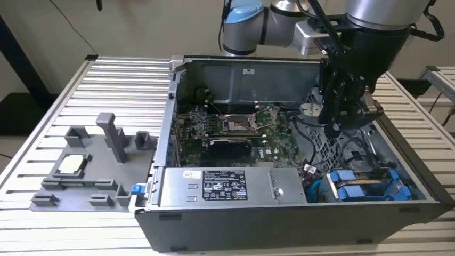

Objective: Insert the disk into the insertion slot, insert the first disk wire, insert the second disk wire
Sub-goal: 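Insert the second disk wire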

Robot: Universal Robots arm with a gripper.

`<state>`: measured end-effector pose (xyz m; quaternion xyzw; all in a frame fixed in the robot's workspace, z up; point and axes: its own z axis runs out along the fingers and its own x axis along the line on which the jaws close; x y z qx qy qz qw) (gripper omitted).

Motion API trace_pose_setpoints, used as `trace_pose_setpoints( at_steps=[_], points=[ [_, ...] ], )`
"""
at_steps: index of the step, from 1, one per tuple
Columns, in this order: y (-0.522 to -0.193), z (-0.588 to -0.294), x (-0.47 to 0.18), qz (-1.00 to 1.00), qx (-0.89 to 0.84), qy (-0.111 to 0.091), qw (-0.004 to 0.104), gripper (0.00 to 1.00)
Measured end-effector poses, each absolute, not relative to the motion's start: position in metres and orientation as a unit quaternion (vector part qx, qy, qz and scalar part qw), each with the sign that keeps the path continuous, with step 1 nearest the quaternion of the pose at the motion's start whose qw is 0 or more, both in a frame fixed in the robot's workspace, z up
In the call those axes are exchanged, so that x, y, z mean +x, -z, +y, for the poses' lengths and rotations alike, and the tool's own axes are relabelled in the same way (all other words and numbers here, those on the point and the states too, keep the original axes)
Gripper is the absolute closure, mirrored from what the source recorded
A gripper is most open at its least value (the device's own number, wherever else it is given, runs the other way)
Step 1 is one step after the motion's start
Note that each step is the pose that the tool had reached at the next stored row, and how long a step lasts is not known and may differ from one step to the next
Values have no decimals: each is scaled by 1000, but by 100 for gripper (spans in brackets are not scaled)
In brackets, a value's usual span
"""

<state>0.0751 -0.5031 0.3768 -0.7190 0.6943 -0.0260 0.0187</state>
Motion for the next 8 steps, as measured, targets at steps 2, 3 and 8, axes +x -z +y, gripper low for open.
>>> trace_pose_setpoints(
  at_steps=[2,3,8],
  points=[
    [-377,-503,75,694,-719,26,18,68],
    [-377,-503,75,694,-719,26,18,68],
    [-377,-503,75,694,-719,27,18,76]
  ],
)
